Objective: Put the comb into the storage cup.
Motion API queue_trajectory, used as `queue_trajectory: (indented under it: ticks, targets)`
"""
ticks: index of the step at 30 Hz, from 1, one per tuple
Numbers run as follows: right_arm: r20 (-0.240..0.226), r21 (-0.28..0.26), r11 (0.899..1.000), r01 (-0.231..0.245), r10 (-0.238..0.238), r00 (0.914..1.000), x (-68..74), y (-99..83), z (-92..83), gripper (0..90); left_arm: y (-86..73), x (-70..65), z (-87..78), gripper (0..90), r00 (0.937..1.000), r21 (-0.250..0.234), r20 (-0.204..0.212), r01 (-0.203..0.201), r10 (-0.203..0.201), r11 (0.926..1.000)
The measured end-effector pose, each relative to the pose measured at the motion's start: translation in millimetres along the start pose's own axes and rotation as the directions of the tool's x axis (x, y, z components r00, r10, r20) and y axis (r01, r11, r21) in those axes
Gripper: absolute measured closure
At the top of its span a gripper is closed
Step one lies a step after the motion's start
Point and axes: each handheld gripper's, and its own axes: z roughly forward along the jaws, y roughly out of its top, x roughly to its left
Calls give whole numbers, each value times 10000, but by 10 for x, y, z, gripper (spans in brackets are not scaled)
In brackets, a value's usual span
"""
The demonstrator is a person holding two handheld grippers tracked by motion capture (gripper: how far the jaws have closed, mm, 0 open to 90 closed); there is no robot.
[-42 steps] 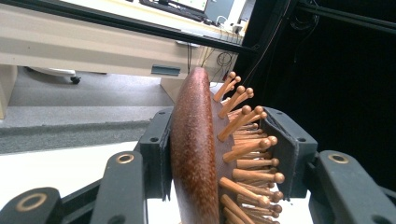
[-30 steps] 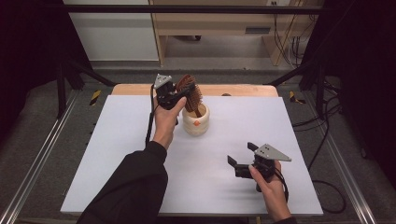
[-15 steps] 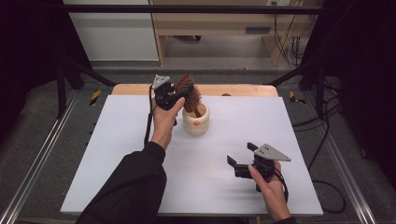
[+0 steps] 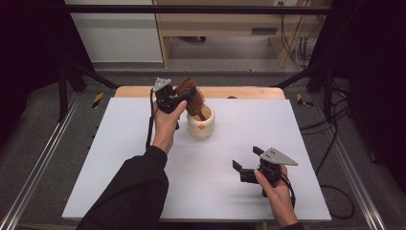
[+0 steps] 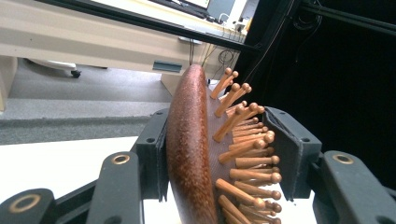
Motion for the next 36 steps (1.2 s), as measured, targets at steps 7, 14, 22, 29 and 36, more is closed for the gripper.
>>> queue_trajectory:
  ticks: [7, 14, 22, 29, 36]
  targets:
    - [7, -6, 10000, 5, -5, 10000, 0, 1, -1, 39, -11, 34, -10, 453, 9999, -11, -38, 138, -138, 9999]
    - [6, 8, 10000, -6, 6, 10000, 1, 0, 2, 39, -15, 59, -14, 449, 9998, 5, -75, 190, -190, 9998]
    - [8, 6, 10000, -14, 14, 10000, 3, -1, 5, 39, -25, 78, -23, 446, 9996, -22, -118, 249, -249, 9997]
    - [6, 10, 10000, 3, -3, 10000, 4, -3, 10, 39, -34, 116, -33, 444, 9992, -23, -156, 380, -380, 9993]
    - [2, 11, 10000, 4, -4, 10000, 6, -3, 10, 39, -36, 119, -35, 443, 9990, -42, -163, 417, -417, 9991]
